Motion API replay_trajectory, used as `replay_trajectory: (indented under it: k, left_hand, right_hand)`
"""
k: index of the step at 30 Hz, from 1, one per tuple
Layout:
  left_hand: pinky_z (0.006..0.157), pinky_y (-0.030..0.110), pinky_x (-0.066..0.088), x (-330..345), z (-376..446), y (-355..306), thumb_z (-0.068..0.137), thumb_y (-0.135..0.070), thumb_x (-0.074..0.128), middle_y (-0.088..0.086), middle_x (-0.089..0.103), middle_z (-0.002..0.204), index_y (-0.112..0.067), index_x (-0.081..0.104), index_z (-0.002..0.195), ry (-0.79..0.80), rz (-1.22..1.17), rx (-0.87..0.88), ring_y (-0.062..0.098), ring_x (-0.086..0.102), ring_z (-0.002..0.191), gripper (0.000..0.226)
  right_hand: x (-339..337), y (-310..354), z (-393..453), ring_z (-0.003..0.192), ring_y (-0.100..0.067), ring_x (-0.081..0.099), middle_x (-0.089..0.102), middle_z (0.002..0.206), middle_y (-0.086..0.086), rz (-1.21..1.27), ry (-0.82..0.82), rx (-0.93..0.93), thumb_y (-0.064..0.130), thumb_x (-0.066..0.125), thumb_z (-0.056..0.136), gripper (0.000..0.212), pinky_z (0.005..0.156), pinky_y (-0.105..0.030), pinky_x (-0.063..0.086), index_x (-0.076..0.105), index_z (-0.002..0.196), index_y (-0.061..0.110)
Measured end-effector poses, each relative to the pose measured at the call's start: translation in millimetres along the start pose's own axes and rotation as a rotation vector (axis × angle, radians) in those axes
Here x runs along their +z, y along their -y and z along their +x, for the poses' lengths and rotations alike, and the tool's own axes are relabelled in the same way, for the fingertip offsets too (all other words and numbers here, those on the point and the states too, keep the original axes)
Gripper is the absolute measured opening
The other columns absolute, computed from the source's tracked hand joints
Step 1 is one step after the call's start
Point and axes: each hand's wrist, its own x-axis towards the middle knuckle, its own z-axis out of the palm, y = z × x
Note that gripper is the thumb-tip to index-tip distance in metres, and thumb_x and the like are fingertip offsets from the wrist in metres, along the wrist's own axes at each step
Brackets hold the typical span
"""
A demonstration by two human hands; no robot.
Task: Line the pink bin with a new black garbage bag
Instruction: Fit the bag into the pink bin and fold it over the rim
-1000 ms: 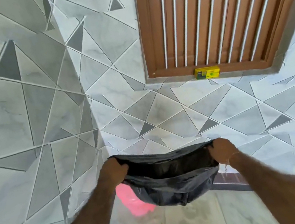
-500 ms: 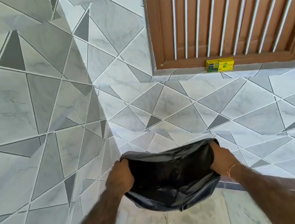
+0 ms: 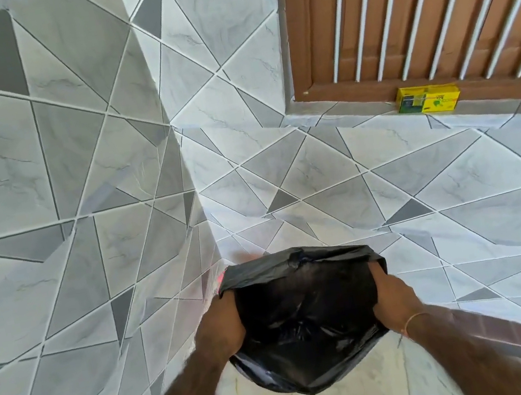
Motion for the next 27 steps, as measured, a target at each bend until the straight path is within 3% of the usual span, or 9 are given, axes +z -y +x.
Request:
replay_trajectory:
  k: [3, 6, 10, 15, 19, 27]
  left_hand:
    - [0.105, 0.032, 0.038, -2.1, 26.7, 7.0, 0.091, -0.015, 0.048, 0.010, 0.049, 0.143, -0.015, 0.030, 0.146, 0.001, 0.010, 0.083, 0.029, 0.052, 0.126, 0.057]
    - [0.106, 0.037, 0.038, -13.1, 71.7, 21.8, 0.090, -0.016, 0.051, 0.011, 0.046, 0.144, -0.016, 0.023, 0.148, 0.049, -0.030, 0.079, 0.031, 0.051, 0.126, 0.064]
    - [0.097, 0.048, 0.048, -50.1, 138.4, 55.6, 0.085, -0.022, 0.049, 0.015, 0.053, 0.129, -0.023, 0.026, 0.142, 0.005, -0.049, 0.027, 0.038, 0.058, 0.115, 0.061]
    - [0.088, 0.050, 0.052, -100.1, 197.6, 102.6, 0.083, -0.012, 0.050, 0.018, 0.055, 0.115, -0.018, 0.032, 0.137, -0.097, 0.007, -0.029, 0.041, 0.061, 0.106, 0.058]
    - [0.084, 0.048, 0.051, -114.9, 214.6, 129.1, 0.085, -0.014, 0.051, 0.017, 0.056, 0.113, -0.016, 0.033, 0.135, -0.140, 0.034, -0.033, 0.041, 0.062, 0.103, 0.054]
    - [0.092, 0.046, 0.050, -82.0, 205.3, 177.3, 0.090, -0.026, 0.050, 0.015, 0.054, 0.115, -0.018, 0.037, 0.132, -0.062, 0.046, -0.066, 0.038, 0.061, 0.106, 0.044]
  right_hand:
    - [10.4, 12.3, 23.1, 0.101, -0.040, 0.060, 0.061, 0.117, -0.020, 0.017, 0.021, 0.009, 0.016, 0.045, 0.080, 0.073, 0.087, -0.039, 0.046, 0.018, 0.147, 0.026]
    - [12.4, 34.1, 52.1, 0.086, -0.032, 0.052, 0.061, 0.116, -0.022, 0.093, -0.011, 0.089, 0.020, 0.040, 0.084, 0.061, 0.082, -0.038, 0.045, 0.023, 0.142, 0.027]
    - [11.2, 84.6, 103.5, 0.097, -0.042, 0.062, 0.062, 0.109, -0.024, -0.026, -0.045, 0.035, 0.005, 0.048, 0.075, 0.082, 0.081, -0.042, 0.049, 0.018, 0.148, 0.025]
    - [4.8, 145.5, 156.3, 0.099, -0.045, 0.062, 0.059, 0.111, -0.022, -0.088, -0.116, -0.020, 0.006, 0.051, 0.076, 0.082, 0.083, -0.048, 0.052, 0.015, 0.146, 0.031]
    - [12.0, 170.4, 175.2, 0.098, -0.045, 0.062, 0.051, 0.115, -0.017, -0.213, -0.158, -0.070, 0.014, 0.048, 0.085, 0.075, 0.083, -0.049, 0.051, 0.012, 0.147, 0.035]
    - [57.2, 183.8, 196.9, 0.099, -0.040, 0.061, 0.048, 0.116, -0.012, -0.276, -0.019, -0.076, 0.010, 0.045, 0.085, 0.072, 0.080, -0.048, 0.052, 0.015, 0.146, 0.033]
